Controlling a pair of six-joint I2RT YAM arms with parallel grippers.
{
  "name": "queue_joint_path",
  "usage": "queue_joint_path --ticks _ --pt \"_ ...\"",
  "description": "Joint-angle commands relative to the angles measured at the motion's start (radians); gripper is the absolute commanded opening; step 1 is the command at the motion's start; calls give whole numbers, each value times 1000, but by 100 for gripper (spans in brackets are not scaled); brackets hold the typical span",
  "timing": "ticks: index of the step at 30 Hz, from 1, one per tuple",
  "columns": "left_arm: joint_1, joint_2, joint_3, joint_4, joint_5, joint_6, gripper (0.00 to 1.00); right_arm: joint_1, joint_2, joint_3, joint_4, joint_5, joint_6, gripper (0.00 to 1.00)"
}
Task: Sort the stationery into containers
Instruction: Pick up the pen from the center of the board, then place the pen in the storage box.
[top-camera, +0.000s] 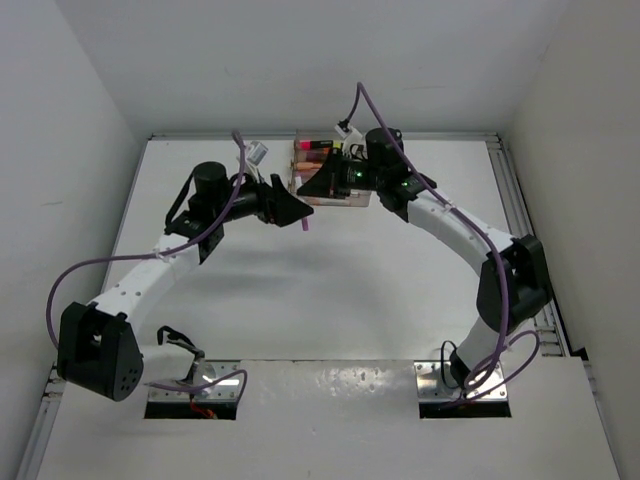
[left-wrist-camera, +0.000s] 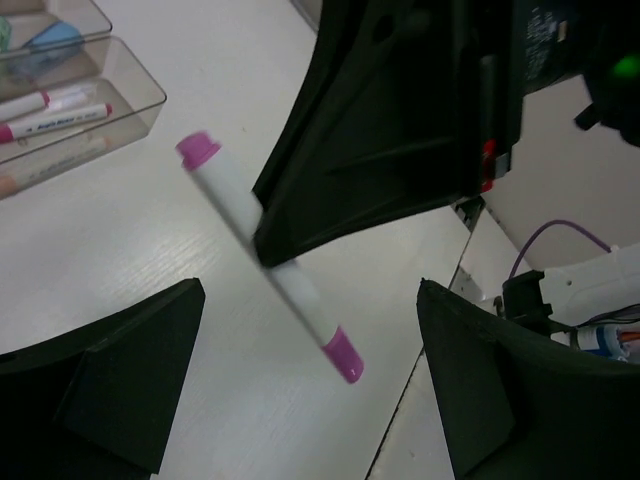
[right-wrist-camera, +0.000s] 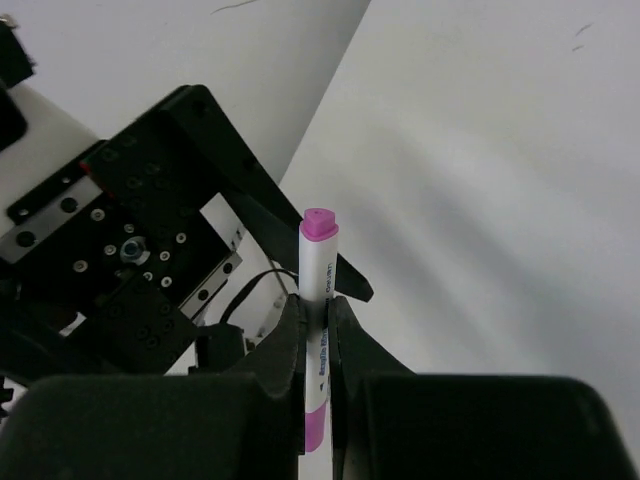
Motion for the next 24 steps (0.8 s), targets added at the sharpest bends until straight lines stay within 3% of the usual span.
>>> queue_joint_path --ticks 1,4,5,7,8,10,11,14,15,17,19,20,24 --pt "-15 12 37 114 32 -50 94 11 9 26 96 -41 85 0" --pt "-27 35 40 112 19 -56 86 16 13 23 144 -54 126 0" --pt "-30 40 40 112 17 -56 73 17 11 23 153 -52 134 0" --pt "-31 57 48 86 15 -46 59 16 8 23 173 -55 153 0" --pt "-30 62 55 73 14 -40 45 14 5 26 177 -55 157 0" --pt "-28 86 72 19 20 -6 32 1 -3 29 190 -58 166 0" --pt "-28 107 98 -33 23 35 20 -12 -7 27 194 -61 173 0" --pt "-21 138 181 -101 -17 104 2 -45 -23 20 170 -80 167 1" --pt "-18 154 204 -169 -26 162 0 -85 -29 13 153 -84 160 27" --pt "-12 177 264 -222 -6 279 0 -145 -72 -32 112 -97 115 55" --pt "-24 244 403 -360 -50 512 1 -252 -140 -91 67 -78 49 72" --pt "-43 332 543 -483 -90 657 2 -297 -164 -106 20 -78 -34 73" --pt "-82 611 924 -772 -178 946 10 -507 -285 -198 -120 -69 -244 74"
